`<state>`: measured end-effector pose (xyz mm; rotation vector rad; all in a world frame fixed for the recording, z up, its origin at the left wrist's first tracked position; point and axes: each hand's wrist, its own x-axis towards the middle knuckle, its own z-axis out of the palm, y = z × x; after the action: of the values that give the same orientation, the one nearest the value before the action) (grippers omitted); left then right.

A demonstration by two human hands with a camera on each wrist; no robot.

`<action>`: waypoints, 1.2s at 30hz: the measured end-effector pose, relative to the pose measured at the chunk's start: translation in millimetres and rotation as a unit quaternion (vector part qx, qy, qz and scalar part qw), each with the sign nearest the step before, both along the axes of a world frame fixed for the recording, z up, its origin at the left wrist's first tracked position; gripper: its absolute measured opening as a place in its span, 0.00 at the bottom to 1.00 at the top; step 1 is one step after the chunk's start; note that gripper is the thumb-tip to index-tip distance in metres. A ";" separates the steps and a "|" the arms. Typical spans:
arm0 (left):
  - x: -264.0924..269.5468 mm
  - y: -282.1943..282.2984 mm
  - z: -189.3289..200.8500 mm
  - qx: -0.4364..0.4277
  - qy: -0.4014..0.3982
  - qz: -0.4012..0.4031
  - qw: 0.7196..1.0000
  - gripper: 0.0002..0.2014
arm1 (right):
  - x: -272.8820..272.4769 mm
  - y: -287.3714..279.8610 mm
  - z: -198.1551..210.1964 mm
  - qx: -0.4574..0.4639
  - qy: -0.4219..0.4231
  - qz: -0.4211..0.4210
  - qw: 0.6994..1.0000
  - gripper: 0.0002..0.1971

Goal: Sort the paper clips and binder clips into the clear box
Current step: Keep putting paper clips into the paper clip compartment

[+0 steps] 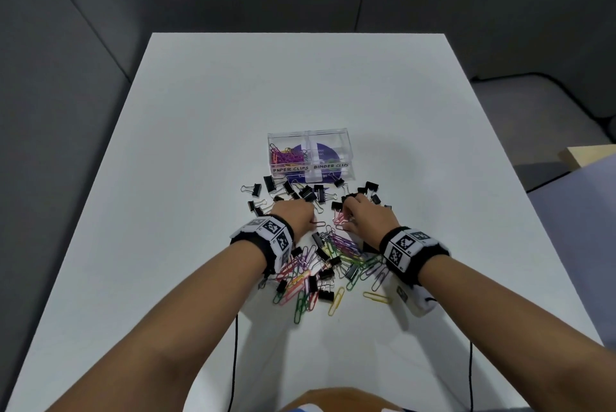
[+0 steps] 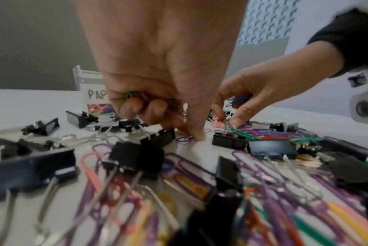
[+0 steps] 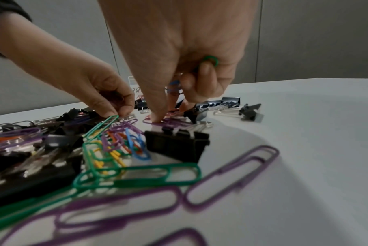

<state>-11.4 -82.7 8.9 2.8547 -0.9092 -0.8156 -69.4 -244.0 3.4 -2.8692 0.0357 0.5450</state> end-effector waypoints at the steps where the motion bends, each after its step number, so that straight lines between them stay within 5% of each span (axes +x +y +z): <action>1: 1.3 -0.6 0.7 0.006 -0.001 -0.011 1.000 0.12 | 0.9 -0.2 -0.5 0.008 0.000 -0.005 1.000 0.14; 14: 5.1 19.3 -2.3 -0.087 0.071 0.029 0.993 0.14 | 19.3 5.3 4.5 -0.025 0.029 0.049 0.998 0.14; 19: 8.7 49.0 -0.3 -0.123 0.065 0.070 0.988 0.07 | 18.7 5.7 11.3 -0.014 0.018 0.067 0.997 0.14; 28: 3.2 85.5 -6.6 -0.157 0.071 0.164 0.971 0.16 | 14.3 11.8 10.1 -0.058 0.048 0.102 0.992 0.13; 36: 1.5 102.4 0.5 -0.076 0.038 0.128 0.988 0.08 | 20.9 24.0 16.3 -0.023 0.033 0.094 0.995 0.14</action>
<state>-9.9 19.7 9.4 2.7108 -0.5547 -0.7845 -48.5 -219.9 19.6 -2.9161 -0.2150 0.6829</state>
